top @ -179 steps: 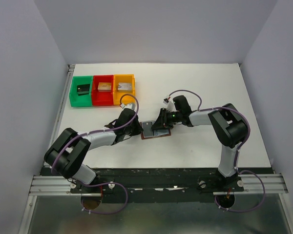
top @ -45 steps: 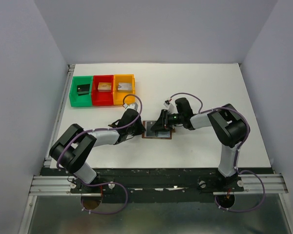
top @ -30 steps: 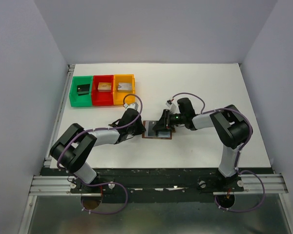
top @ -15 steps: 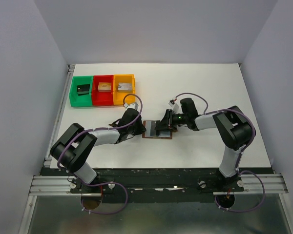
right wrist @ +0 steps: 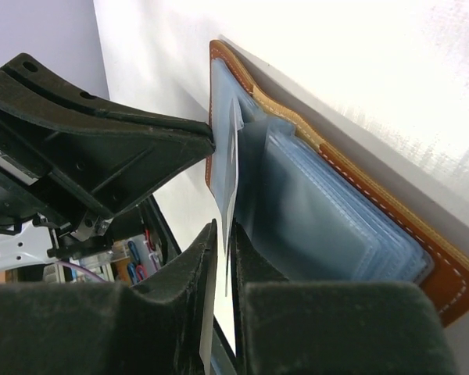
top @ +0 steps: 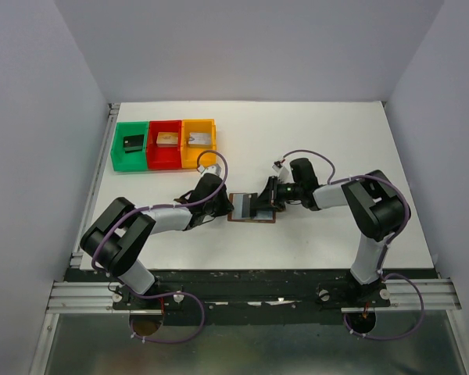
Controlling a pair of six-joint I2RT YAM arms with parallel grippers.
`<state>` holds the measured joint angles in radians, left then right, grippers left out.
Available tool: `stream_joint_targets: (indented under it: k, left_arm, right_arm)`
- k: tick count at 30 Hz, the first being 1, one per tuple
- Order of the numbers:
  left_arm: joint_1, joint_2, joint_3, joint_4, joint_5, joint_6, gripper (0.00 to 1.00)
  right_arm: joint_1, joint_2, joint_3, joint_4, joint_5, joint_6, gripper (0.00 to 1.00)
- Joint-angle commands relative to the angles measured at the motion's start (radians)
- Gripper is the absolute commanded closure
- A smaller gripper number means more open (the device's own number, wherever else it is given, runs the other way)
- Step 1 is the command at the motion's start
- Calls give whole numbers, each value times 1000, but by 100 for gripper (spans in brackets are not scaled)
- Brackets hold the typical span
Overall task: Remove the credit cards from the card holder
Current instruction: Remove the credit card from the card holder.
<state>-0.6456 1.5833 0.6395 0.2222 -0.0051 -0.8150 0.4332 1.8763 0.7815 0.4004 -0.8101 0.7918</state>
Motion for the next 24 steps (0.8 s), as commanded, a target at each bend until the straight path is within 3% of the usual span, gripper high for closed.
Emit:
stream_joint_targets:
  k: [1, 14, 21, 24]
  left_arm:
    - [-2, 21, -27, -109, -35, 4, 100]
    - [-3, 18, -31, -100, -32, 5, 100]
    - [-3, -9, -3, -87, 4, 19, 100]
    - [-5, -28, 14, -70, 53, 25, 88]
  right_arm:
    - [-11, -37, -16, -9, 20, -20, 83]
    - [-48, -123, -42, -173, 95, -103, 100]
    - [-51, -247, -27, -342, 179, -183, 100]
    - [-51, -317, -5, -460, 221, -213, 100]
